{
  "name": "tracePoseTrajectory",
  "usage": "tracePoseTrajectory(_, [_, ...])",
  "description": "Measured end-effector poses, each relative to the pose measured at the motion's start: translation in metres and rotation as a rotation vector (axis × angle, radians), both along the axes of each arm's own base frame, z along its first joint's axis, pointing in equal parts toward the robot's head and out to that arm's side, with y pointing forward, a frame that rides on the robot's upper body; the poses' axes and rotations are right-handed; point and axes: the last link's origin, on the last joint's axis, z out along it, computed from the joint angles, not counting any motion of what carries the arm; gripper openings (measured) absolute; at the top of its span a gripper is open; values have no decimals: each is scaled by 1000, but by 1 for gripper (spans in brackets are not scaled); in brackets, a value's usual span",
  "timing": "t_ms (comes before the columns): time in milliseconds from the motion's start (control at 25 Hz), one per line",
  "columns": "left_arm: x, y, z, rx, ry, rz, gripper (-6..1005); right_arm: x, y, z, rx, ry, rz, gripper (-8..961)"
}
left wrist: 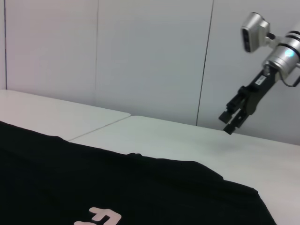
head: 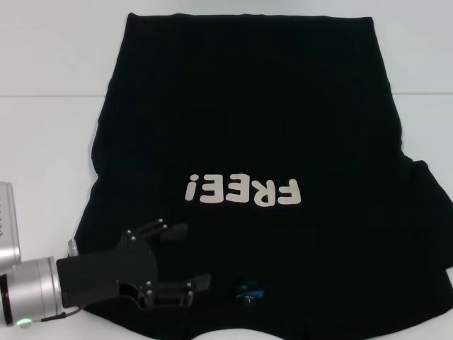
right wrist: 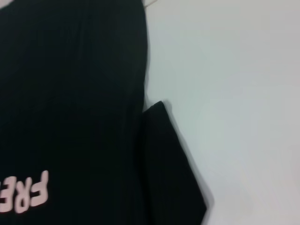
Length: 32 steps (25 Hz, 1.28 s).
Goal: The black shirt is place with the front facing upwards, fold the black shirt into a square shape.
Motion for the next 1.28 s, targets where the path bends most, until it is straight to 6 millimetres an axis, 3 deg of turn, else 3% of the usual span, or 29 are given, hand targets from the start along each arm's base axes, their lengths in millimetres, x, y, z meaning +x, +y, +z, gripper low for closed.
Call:
tracePoseTrajectory(160, [-1, 1, 0, 7, 9, 0, 947, -10, 21, -11, -28, -21, 16, 867])
tracePoseTrajectory(440, [-2, 2, 1, 10, 10, 12, 946, -12, 41, -39, -85, -50, 15, 864])
tracePoseTrajectory(960, [-4, 3, 1, 18, 15, 22, 946, -12, 55, -69, -129, -87, 21, 864])
tracePoseTrajectory(1280, [-4, 4, 0, 20, 18, 22, 946, -12, 58, -77, -142, -107, 28, 862])
